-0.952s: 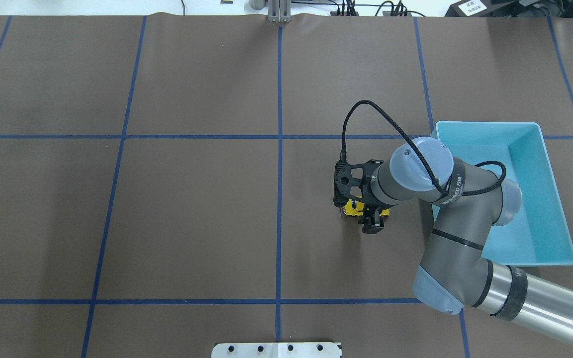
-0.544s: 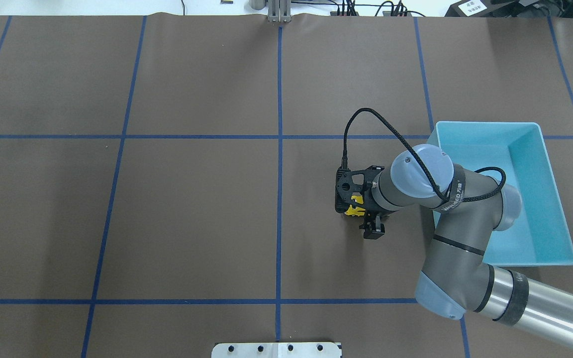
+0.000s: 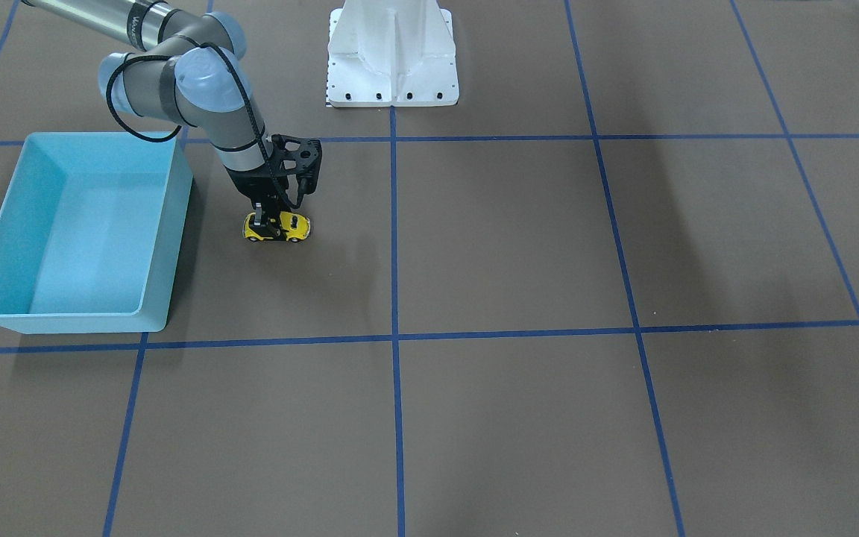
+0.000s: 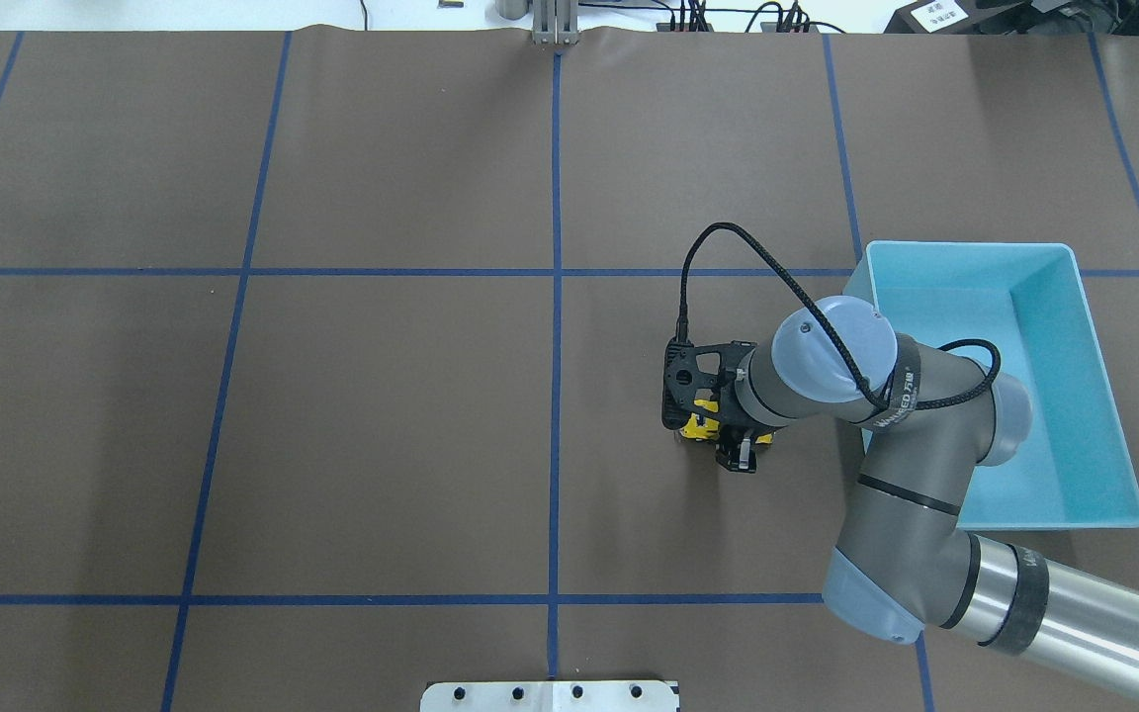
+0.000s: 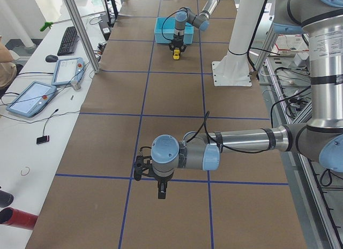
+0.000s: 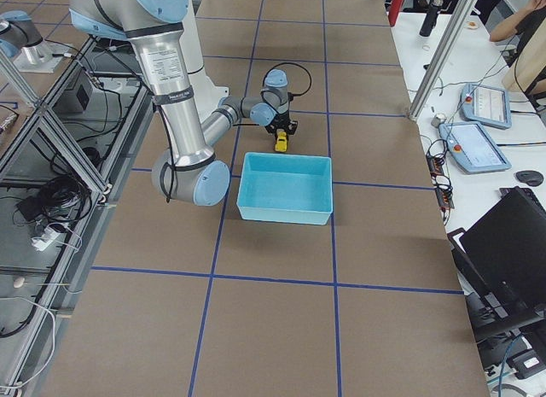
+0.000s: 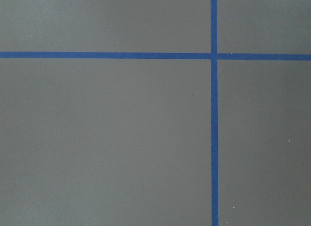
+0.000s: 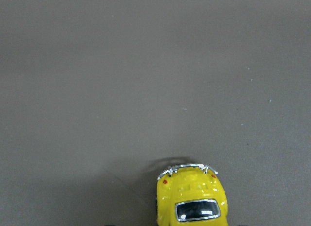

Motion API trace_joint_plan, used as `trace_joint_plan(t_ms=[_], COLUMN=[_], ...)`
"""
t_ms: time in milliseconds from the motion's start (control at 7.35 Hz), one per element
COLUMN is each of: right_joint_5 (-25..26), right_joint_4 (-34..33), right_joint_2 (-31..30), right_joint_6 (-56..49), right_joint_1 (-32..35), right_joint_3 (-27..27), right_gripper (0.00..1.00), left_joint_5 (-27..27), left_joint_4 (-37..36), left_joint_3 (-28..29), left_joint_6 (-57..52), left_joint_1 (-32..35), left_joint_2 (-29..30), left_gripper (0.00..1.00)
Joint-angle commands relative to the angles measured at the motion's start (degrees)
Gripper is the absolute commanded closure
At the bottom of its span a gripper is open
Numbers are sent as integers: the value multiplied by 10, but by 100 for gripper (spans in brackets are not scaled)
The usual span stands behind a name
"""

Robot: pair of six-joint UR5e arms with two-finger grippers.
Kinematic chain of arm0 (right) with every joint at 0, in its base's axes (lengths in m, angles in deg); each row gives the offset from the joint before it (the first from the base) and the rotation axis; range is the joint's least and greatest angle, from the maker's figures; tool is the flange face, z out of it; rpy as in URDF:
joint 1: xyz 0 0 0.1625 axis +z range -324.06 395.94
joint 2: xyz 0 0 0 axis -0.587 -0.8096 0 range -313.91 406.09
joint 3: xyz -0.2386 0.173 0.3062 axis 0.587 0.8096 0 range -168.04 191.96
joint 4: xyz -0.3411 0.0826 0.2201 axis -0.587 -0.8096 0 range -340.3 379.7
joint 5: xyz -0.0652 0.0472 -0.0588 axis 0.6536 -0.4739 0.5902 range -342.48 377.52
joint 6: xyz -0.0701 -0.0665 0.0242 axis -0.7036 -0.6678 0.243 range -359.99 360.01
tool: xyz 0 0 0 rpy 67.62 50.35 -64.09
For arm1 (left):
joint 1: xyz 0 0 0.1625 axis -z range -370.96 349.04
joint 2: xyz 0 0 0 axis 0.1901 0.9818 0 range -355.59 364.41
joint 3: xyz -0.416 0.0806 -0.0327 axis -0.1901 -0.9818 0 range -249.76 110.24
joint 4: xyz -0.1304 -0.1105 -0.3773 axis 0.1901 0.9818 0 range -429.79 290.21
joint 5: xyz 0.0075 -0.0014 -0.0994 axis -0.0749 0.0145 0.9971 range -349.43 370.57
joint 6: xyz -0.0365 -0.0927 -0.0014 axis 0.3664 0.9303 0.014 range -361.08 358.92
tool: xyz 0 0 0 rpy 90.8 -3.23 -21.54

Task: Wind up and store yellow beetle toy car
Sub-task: 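Close the right gripper around the yellow car, then lift the car with the right gripper and carry it over the bin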

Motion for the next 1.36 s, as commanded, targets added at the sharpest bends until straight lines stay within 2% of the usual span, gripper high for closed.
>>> trace_joint_plan(t_ms=[0, 136, 544, 680, 952, 1224], right_joint_5=[-4, -7, -100, -125, -157, -177], right_joint_4=[-13, -53, -218, -246, -241, -171], right_joint_2=[7, 11, 7, -14, -109, -242], right_joint_6=[26, 26, -22, -56, -147, -241], right_joint_1=[9, 20, 119, 151, 191, 208], right_joint_3=[-27, -63, -205, -246, -303, -334], right_gripper=[100, 100, 100, 100, 100, 100], left_joint_5=[0, 0, 0, 0, 0, 1], left_joint_4=[0, 0, 0, 0, 0, 0], left_joint_3=[0, 0, 0, 0, 0, 0], left_joint_6=[0, 0, 0, 0, 0, 0], left_joint_1=[0, 0, 0, 0, 0, 0], left_joint_2=[0, 0, 1, 1, 0, 1], left_gripper=[0, 0, 0, 0, 0, 0])
